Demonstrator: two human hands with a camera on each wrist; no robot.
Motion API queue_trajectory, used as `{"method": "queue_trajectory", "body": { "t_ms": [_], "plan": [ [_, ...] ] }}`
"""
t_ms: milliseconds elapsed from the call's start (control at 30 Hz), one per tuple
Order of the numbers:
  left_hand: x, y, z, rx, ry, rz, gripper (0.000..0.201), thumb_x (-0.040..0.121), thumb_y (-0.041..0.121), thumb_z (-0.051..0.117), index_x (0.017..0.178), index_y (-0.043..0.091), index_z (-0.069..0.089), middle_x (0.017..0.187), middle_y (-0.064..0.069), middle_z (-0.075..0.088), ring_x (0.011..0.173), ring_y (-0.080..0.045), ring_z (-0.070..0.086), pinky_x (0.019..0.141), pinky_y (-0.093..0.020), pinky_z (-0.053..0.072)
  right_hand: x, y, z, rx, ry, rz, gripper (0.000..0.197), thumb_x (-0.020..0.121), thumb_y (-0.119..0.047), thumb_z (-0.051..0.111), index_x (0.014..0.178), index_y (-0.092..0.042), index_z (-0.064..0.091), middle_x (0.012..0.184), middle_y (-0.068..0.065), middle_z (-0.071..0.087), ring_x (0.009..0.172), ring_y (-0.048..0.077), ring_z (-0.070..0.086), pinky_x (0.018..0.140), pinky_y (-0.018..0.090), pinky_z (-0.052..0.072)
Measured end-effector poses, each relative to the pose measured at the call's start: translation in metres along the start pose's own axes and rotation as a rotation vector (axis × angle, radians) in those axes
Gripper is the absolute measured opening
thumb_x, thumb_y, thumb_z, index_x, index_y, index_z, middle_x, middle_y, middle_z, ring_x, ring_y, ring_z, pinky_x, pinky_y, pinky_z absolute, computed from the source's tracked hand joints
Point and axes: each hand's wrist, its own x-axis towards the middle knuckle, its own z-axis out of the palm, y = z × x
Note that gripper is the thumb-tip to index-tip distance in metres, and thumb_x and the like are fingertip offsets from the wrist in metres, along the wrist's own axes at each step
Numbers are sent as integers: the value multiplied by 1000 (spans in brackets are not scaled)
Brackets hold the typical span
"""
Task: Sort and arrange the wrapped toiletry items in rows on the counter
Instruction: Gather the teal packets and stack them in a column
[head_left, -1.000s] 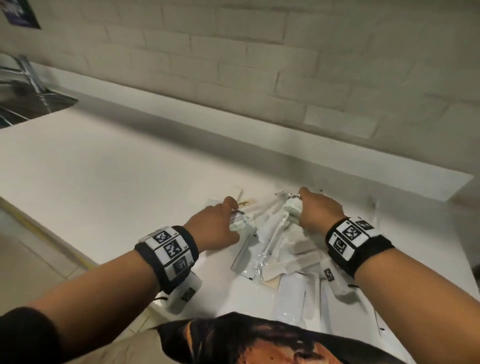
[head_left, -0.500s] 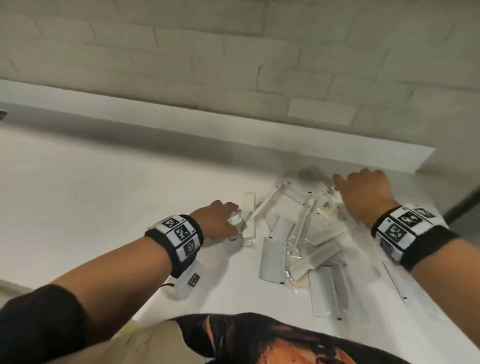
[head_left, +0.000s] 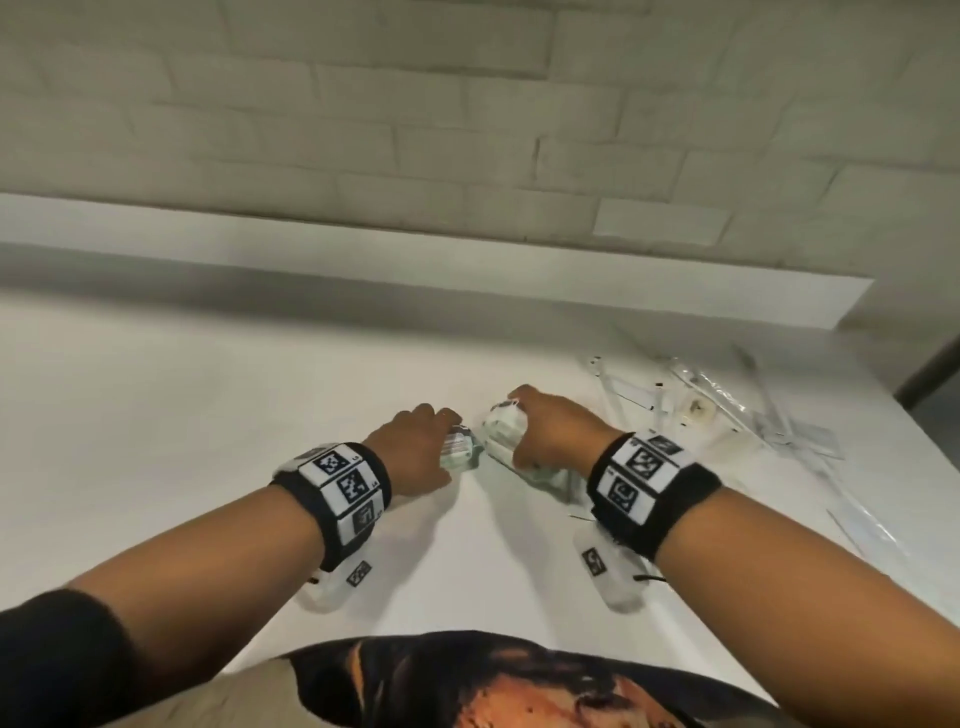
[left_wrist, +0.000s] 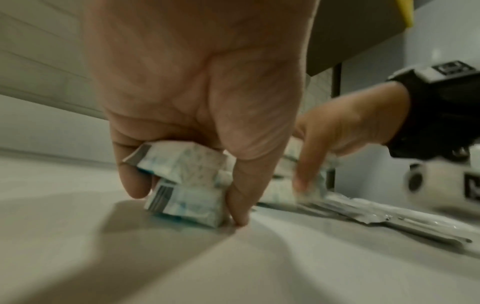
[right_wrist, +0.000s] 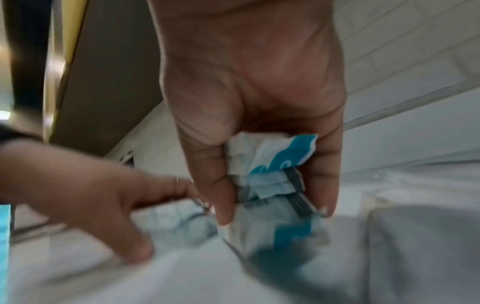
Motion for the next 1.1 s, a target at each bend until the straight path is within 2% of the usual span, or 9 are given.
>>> {"method": "queue_trajectory", "body": {
  "t_ms": [200,333,400,500,567,633,733,900,1100],
  "plan": [
    [-1,-19,-6,-102,-20,89,78,69,42,77,137,29,39,125,0,48,106,-21,56,90,-33,48,24,5,-7,-152,28,135,82,65,-10,65,139,-17,31,105,5,62,94,24,61,77,34,55],
    [13,-9,-16,-236,-116,84,58,83,59,59,127,23,46,111,4,59,97,-18,57,84,-32,46,32,22,-20,-232,110,174,109,62,-40,79,150,-25,16,135,9,46,122,31,47,97,43,46],
    [24,-15,-24,-181,-66,23,42,94,53,45,112,18,58,105,-1,64,88,-18,58,73,-30,43,31,19,-24,-217,230,99,98,70,-49,76,148,-24,23,140,10,42,127,31,41,101,42,38],
    [36,-39,-28,-197,34,-84,36,96,42,49,115,17,65,116,-7,64,99,-21,61,79,-30,47,21,-3,-22,-172,364,-94,56,81,-42,68,132,-27,50,129,3,52,117,22,47,94,34,39],
    [39,-49,-26,-232,56,-111,33,94,38,53,120,20,62,124,-7,61,106,-21,59,84,-29,45,9,-20,-14,-159,209,-246,40,83,-37,68,121,-30,58,120,-5,57,103,13,52,84,27,42],
    [40,-49,-22,-253,29,-113,35,92,34,56,124,21,60,128,-5,60,110,-20,58,89,-30,45,-3,-32,2,-205,-47,-336,47,77,-37,74,121,-32,57,116,-11,54,100,10,51,82,27,43],
    [38,-45,-19,-259,-1,-92,39,90,30,61,128,24,57,130,-3,59,112,-18,57,92,-29,47,-9,-38,30,-405,-112,-410,48,74,-36,73,117,-30,52,112,-7,50,100,16,50,73,28,39],
    [36,-44,-21,-303,0,-60,35,89,25,62,124,27,61,126,1,63,106,-15,59,85,-23,44,-2,-35,8,-282,-315,-209,32,91,-47,53,102,-20,68,98,-1,66,85,17,57,75,29,44],
    [34,-42,-25,-313,26,-89,31,89,21,65,121,23,67,122,3,66,108,-15,59,93,-24,43,14,-4,-6,-289,-10,-70,25,92,-36,52,84,-19,68,86,-1,62,82,18,57,68,29,44]
  ]
}}
